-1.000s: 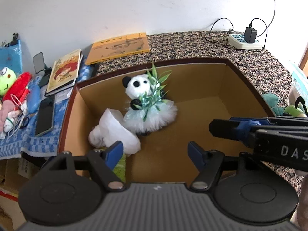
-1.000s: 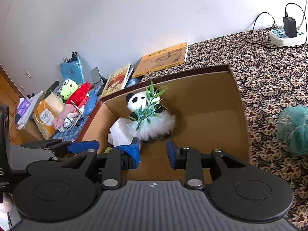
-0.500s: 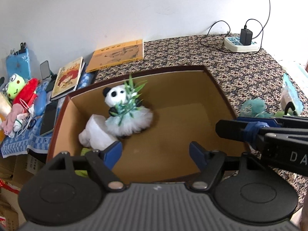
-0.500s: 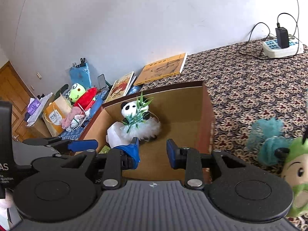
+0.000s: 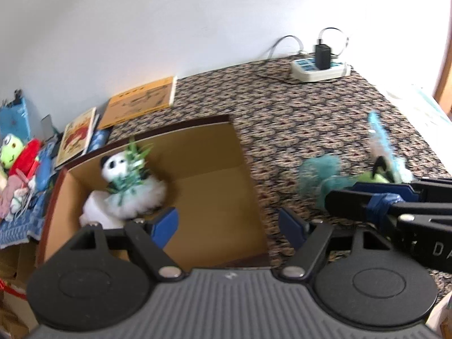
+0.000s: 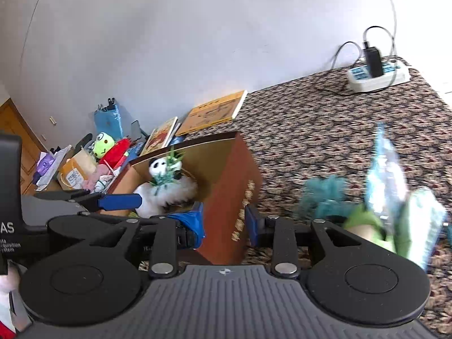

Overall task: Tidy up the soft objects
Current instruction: 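Move the open right gripper back to the pile of soft items, then grasp the blue-and-silver foil bag with the right gripper, then carry the foil bag into the box and open the right gripper, then move the open right gripper back to the green plush toy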

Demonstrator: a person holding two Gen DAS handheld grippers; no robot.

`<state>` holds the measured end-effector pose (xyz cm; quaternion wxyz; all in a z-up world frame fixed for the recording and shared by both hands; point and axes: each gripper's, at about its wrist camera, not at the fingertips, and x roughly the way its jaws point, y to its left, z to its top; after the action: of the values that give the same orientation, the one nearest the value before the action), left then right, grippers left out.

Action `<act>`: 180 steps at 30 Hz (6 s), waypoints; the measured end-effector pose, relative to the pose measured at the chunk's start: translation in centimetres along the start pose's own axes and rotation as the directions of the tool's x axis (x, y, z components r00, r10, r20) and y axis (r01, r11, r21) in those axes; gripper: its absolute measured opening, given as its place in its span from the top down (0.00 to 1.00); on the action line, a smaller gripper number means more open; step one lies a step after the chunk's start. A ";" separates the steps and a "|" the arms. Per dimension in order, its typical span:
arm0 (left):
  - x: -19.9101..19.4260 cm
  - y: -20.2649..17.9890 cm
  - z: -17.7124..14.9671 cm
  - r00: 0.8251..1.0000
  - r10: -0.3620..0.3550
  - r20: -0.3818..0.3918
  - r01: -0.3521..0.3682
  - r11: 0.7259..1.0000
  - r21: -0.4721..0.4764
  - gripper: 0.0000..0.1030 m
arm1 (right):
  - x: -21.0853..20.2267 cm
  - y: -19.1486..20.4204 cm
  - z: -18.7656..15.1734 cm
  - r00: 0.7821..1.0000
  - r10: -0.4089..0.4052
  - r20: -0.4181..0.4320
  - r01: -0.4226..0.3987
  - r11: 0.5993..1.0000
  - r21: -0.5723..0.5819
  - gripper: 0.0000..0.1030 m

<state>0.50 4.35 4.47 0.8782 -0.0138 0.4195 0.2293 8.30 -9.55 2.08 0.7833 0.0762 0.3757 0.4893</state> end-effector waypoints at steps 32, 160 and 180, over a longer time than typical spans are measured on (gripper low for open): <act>0.4 -13.1 -1.7 0.934 -0.353 0.056 0.338 0.923 0.185 0.25 | -6.7 -15.1 -3.8 0.959 -0.282 -0.035 0.279 0.910 0.307 0.84; 5.3 15.5 -1.5 0.997 -0.075 0.030 0.075 0.997 -0.001 0.42 | 13.2 10.2 0.5 0.999 -0.023 0.027 0.024 0.999 -0.047 0.84; 1.7 9.2 -0.9 0.998 0.068 0.015 -0.067 0.997 -0.040 0.42 | 6.6 6.5 0.3 0.998 0.027 0.063 -0.024 0.998 -0.058 0.84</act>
<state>-3.07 13.04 4.19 0.8730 -0.0149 0.4077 0.2671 5.49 -0.77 2.09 0.7905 0.0742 0.3351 0.5072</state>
